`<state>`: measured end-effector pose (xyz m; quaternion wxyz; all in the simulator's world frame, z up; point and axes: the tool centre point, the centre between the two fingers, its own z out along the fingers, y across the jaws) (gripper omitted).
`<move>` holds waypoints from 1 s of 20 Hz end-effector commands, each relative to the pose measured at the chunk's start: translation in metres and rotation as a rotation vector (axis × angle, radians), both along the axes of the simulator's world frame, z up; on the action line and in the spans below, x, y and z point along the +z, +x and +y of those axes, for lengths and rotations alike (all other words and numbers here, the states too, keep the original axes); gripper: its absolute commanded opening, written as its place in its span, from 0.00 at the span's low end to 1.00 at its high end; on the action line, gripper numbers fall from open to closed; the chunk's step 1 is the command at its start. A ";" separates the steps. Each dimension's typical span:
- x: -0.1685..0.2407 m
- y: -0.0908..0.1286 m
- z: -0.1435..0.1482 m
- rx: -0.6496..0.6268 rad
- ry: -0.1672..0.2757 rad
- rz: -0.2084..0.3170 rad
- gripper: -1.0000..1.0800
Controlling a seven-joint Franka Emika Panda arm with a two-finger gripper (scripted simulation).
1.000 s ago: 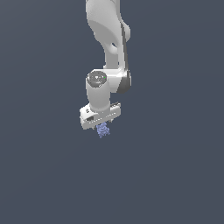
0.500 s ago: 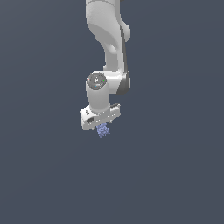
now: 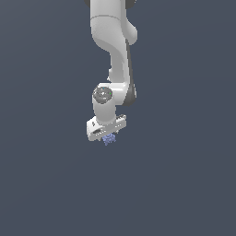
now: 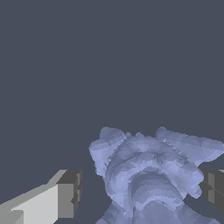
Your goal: Pick up the object and move it to a goal position.
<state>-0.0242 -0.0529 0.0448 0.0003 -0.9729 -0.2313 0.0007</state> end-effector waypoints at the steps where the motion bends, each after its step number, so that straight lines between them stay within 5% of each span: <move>1: -0.003 0.001 0.000 0.000 0.000 -0.001 0.96; 2: -0.004 0.001 0.000 0.000 0.000 -0.001 0.96; 3: -0.004 0.001 0.000 0.000 0.000 -0.001 0.00; 20: 0.002 -0.005 0.011 0.001 0.000 -0.003 0.00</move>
